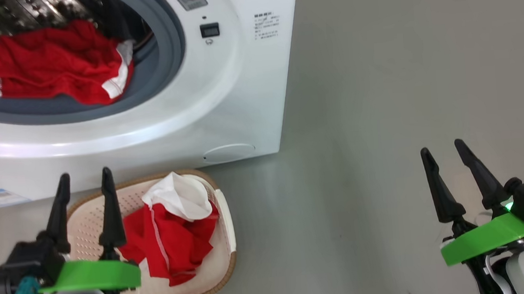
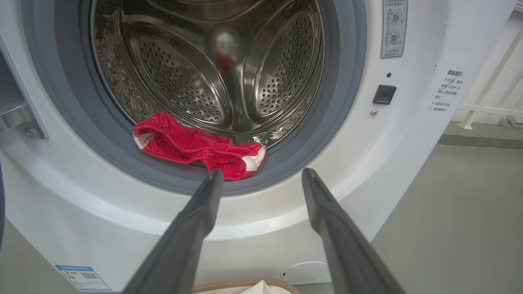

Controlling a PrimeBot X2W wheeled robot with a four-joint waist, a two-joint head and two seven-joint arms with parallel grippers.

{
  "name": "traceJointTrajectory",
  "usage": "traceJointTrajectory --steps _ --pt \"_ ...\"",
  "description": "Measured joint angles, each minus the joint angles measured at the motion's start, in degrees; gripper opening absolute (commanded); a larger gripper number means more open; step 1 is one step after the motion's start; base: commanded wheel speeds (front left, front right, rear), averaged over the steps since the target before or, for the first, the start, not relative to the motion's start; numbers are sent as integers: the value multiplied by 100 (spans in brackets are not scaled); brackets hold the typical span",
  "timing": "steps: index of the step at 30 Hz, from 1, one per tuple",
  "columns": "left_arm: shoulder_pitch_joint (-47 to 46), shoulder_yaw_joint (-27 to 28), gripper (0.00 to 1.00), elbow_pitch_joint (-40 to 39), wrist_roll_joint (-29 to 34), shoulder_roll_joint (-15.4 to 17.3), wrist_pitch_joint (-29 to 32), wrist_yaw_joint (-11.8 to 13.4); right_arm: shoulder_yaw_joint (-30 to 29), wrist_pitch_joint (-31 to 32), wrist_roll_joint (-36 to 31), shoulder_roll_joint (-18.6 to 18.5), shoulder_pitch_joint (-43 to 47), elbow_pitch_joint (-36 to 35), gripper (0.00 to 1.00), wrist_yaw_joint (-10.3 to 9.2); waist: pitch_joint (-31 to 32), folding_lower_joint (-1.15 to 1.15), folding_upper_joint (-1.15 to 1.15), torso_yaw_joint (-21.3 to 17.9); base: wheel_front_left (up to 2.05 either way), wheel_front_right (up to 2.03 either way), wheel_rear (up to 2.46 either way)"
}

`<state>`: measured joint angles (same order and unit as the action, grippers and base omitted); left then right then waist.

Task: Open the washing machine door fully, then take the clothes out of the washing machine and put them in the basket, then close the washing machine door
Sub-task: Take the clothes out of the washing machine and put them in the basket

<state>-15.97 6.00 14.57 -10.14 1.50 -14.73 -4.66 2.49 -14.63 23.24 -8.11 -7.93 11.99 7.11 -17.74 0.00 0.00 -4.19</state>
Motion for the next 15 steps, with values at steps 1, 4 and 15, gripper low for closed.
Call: traceJointTrajectory --steps 1,4,15 --pt "80 -11 100 -82 0 2 0 0 1 0 -7 0 18 0 100 0 48 0 0 8 0 0 0" --pt "345 -40 100 -289 0 5 0 -1 0 0 -7 -2 151 2 100 0 199 0 0 31 0 0 0" --pt "1292 -237 100 -842 -77 36 0 164 -53 0 -7 1 569 9 100 0 651 0 0 81 0 0 0"
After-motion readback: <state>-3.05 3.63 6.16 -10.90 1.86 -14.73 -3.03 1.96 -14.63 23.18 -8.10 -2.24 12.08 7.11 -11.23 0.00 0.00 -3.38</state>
